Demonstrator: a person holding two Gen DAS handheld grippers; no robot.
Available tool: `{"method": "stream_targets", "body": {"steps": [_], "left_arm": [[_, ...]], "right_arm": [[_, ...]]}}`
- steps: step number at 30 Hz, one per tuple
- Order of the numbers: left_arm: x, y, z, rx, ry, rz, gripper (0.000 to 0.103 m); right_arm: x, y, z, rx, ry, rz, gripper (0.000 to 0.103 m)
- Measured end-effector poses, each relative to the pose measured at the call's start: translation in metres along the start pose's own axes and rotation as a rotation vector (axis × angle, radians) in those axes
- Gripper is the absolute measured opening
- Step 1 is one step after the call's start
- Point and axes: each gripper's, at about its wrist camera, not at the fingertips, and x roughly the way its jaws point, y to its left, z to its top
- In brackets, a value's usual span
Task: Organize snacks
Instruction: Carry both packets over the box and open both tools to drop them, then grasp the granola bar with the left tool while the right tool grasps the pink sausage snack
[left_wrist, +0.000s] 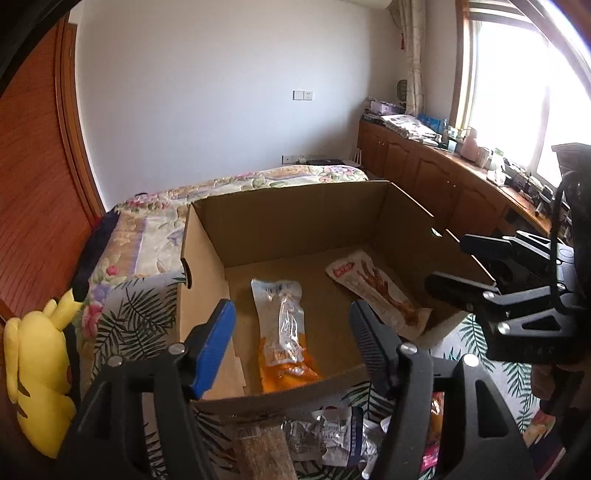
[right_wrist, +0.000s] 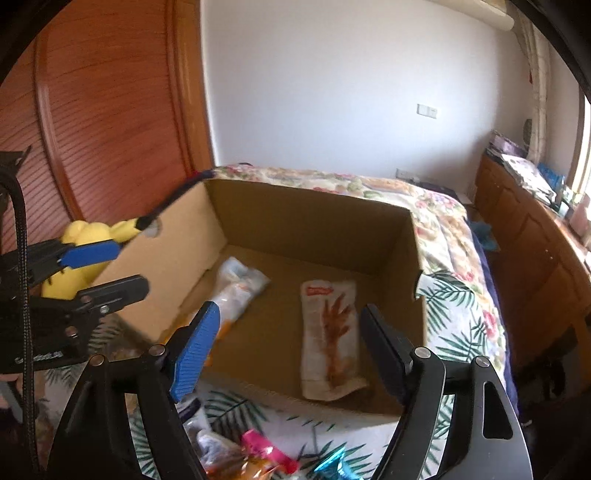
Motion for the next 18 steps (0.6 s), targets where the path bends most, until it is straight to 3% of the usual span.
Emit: {"method": "stream_targets", "body": {"steps": [18], "left_arm": [[-0.057,0.004,-0.045,0.048,-0.011,-0.043,0.065]], "right_arm": [[-0.044,0.036,-0.065,-0.072,-0.028,0.114,0.079]]}}
